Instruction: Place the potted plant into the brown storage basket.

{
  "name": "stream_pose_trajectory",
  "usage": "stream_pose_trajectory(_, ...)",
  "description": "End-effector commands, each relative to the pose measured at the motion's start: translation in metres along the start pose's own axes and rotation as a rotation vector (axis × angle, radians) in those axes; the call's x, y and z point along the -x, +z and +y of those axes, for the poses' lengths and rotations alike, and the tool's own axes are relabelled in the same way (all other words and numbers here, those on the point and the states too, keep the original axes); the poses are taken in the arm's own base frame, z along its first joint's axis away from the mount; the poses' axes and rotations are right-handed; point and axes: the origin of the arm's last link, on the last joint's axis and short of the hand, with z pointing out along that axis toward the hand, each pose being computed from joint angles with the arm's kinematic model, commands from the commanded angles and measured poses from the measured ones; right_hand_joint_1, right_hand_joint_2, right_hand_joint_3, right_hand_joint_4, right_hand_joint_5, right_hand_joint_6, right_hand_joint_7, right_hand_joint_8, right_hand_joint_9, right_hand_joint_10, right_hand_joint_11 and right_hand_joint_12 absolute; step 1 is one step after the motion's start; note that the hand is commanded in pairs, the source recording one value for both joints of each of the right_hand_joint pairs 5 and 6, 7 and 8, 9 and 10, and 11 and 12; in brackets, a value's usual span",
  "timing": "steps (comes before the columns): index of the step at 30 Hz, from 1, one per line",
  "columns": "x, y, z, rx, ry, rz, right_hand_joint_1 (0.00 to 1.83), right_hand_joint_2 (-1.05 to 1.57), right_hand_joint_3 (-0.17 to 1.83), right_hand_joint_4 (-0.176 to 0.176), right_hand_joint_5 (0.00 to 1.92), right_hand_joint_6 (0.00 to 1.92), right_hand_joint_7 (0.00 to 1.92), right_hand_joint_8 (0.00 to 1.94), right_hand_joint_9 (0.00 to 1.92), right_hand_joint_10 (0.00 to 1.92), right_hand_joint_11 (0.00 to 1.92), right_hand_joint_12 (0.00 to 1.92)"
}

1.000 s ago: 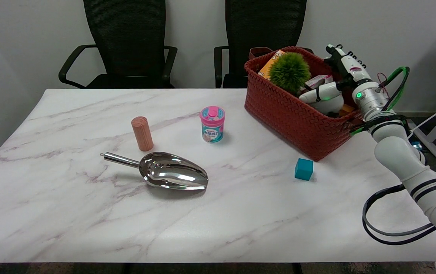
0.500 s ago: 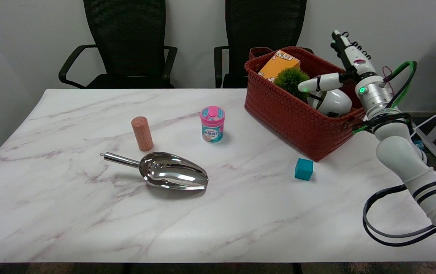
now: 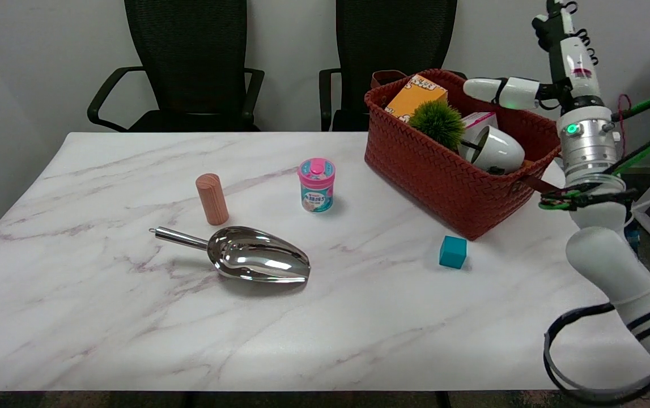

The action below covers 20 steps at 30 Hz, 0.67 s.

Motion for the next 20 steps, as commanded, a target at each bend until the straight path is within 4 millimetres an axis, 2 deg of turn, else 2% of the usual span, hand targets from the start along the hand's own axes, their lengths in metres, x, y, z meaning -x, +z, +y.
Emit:
stream_pose_trajectory(1,-0.012,-0.097,-0.061,-0.103,0.199,0.262,0.88,0.54,-0.17,0.000,0.00,0.00,0.27,0.27,0.29,0.29,0.30,0.30)
stream_pose_trajectory(10,0.010,-0.148,-0.080,-0.134,0.273,0.286,0.90,0.64,-0.17,0.000,0.04,0.04,0.38,0.38,0.41,0.41,0.46,0.46)
stream_pose_trajectory(20,0.017,-0.195,-0.093,-0.201,0.295,0.291,0.88,0.80,-0.17,0.000,0.07,0.07,0.37,0.37,0.32,0.32,0.37,0.37)
